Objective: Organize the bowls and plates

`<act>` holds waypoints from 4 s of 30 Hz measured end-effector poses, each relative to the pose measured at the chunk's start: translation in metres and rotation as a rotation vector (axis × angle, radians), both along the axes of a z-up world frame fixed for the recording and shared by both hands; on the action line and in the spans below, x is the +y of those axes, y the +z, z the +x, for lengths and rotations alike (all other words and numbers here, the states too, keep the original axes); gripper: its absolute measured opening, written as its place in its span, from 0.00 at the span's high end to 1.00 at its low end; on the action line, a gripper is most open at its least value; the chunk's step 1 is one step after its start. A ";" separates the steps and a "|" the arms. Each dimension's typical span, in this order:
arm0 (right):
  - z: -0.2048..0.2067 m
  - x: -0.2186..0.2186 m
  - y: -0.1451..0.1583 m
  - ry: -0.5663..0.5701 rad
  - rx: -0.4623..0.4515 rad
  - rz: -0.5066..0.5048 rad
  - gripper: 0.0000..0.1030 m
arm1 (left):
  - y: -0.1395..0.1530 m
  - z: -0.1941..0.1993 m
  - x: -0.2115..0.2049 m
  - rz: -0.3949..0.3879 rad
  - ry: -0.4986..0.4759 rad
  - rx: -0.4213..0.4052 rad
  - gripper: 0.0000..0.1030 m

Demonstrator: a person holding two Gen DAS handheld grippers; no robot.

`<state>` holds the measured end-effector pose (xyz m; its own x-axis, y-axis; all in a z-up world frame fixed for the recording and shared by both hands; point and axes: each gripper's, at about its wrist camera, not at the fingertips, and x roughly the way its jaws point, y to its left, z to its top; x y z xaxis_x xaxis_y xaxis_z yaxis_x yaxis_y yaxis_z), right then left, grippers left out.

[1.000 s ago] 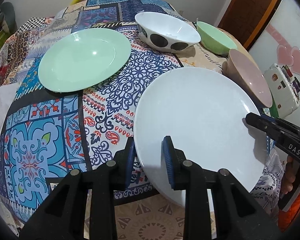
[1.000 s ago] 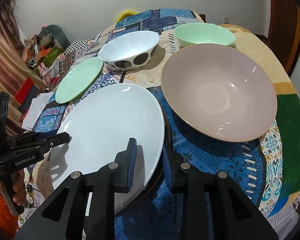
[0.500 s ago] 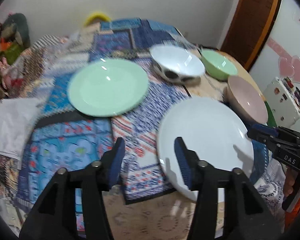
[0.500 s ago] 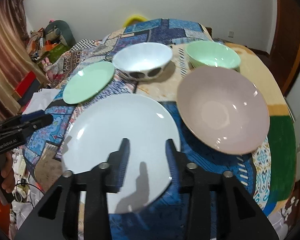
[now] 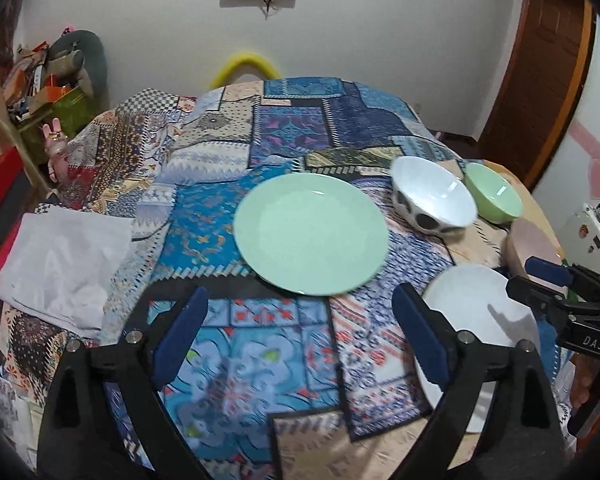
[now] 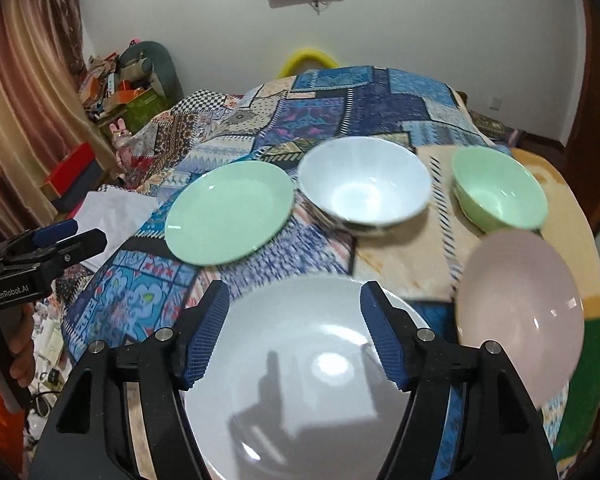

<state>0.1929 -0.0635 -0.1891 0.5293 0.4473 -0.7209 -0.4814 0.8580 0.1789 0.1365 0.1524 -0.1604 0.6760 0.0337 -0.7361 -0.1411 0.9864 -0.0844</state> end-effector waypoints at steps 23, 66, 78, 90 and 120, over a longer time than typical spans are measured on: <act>0.081 0.079 -0.061 0.045 0.161 -0.071 0.49 | -0.097 0.117 0.086 -0.066 0.020 0.198 0.45; 0.073 0.104 -0.078 0.229 0.251 -0.105 0.80 | -0.106 0.046 0.081 -0.173 -0.025 0.226 0.75; 0.058 0.097 -0.060 0.218 0.185 -0.106 0.80 | -0.089 0.035 0.074 -0.132 -0.011 0.193 0.75; 0.034 0.072 -0.023 0.196 0.127 -0.049 0.80 | -0.043 0.011 0.051 -0.103 -0.024 0.120 0.75; -0.016 -0.029 0.015 0.061 0.065 0.008 0.80 | 0.012 -0.027 -0.057 -0.067 -0.138 0.050 0.75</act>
